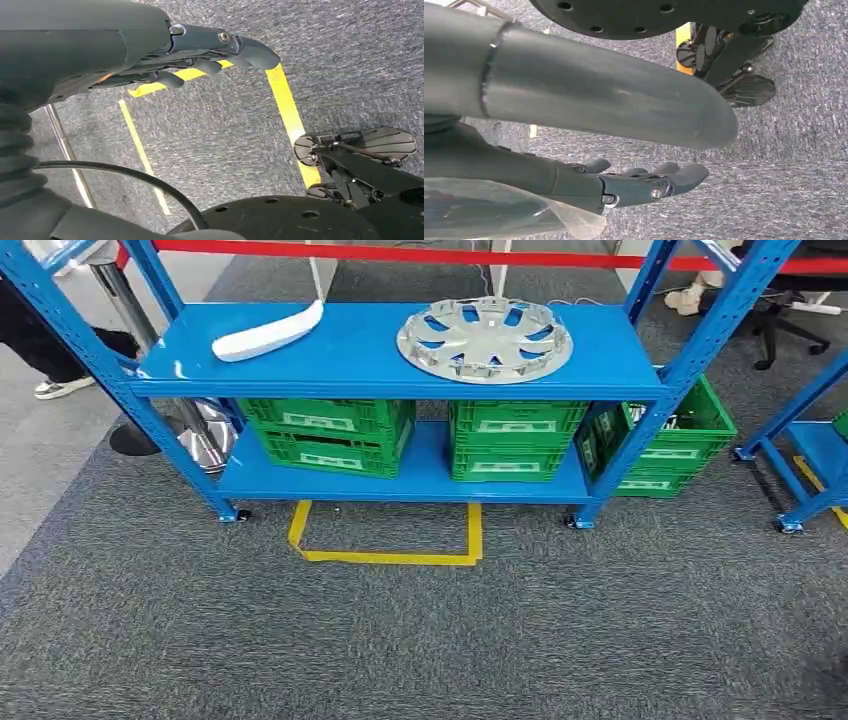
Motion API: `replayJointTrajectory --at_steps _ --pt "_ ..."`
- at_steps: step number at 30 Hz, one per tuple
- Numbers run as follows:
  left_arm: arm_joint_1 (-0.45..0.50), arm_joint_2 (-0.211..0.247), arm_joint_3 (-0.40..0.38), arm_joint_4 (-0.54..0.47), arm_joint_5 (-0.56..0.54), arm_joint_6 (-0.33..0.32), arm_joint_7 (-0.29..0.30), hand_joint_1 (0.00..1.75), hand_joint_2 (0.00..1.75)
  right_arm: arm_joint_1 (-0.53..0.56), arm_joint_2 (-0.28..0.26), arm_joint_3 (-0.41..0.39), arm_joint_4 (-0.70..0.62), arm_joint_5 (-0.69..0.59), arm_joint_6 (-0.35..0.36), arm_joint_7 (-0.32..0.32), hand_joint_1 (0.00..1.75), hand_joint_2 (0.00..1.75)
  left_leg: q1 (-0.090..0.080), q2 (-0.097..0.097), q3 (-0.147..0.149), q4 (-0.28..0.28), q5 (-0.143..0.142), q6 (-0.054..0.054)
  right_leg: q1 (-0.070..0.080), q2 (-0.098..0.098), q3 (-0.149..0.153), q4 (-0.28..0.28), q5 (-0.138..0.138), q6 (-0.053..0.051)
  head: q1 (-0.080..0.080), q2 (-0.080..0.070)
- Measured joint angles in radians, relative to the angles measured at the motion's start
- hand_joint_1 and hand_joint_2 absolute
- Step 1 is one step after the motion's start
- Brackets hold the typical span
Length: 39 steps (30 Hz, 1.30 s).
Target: Take the parts from the cabinet and place them on the table.
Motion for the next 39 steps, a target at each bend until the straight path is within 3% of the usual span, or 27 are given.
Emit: replayJointTrajectory --at_steps 5,6,14,36,37,39 --pt "0.000 0.000 0.000 0.000 0.000 0.000 0.000 0.00 1.75 0.000 0.000 0.000 0.000 0.000 0.000 0.000 0.00 0.00 0.000 0.000 0.000 0.000 0.000 0.000 0.000 0.000 0.000 0.000 0.000 0.000 0.000 0.000" --pt "0.000 0.000 0.000 0.000 0.000 0.000 0.000 0.00 1.75 0.000 0.000 0.000 0.000 0.000 0.000 0.000 0.00 1.75 0.000 0.000 0.000 0.000 0.000 0.000 0.000 0.000 0.000 0.000 0.000 0.000 0.000 0.000" --pt "-0.005 -0.001 0.026 0.000 -0.003 0.000 -0.001 0.00 1.75 -0.005 0.000 -0.006 0.000 0.007 0.000 -0.001 0.00 1.75 0.000 0.000 0.000 0.000 0.000 0.000 0.000 0.000 0.000 0.000 -0.001 0.001 0.000 0.000" --pt "-0.061 -0.047 0.441 0.013 -0.352 0.081 -0.150 0.00 1.75 -0.081 0.019 -0.389 0.034 0.337 -0.119 -0.196 0.00 1.75 0.000 0.000 0.000 0.000 -0.001 0.000 0.000 0.000 0.005 0.000 0.000 0.001 0.000 0.000" --pt "-0.063 -0.050 0.460 0.014 -0.369 0.084 -0.158 0.00 0.00 -0.086 0.021 -0.407 0.035 0.351 -0.125 -0.208 0.00 1.75 0.000 0.000 0.000 0.000 -0.001 0.000 0.000 0.000 0.005 0.000 0.000 0.001 0.000 0.000" --pt "-0.070 -0.056 0.502 0.020 -0.405 0.091 -0.174 0.00 0.00 -0.096 0.024 -0.446 0.037 0.382 -0.138 -0.237 0.00 1.75 0.000 0.000 0.000 0.000 0.000 0.000 0.000 0.000 0.006 0.000 0.000 0.001 0.000 0.000"
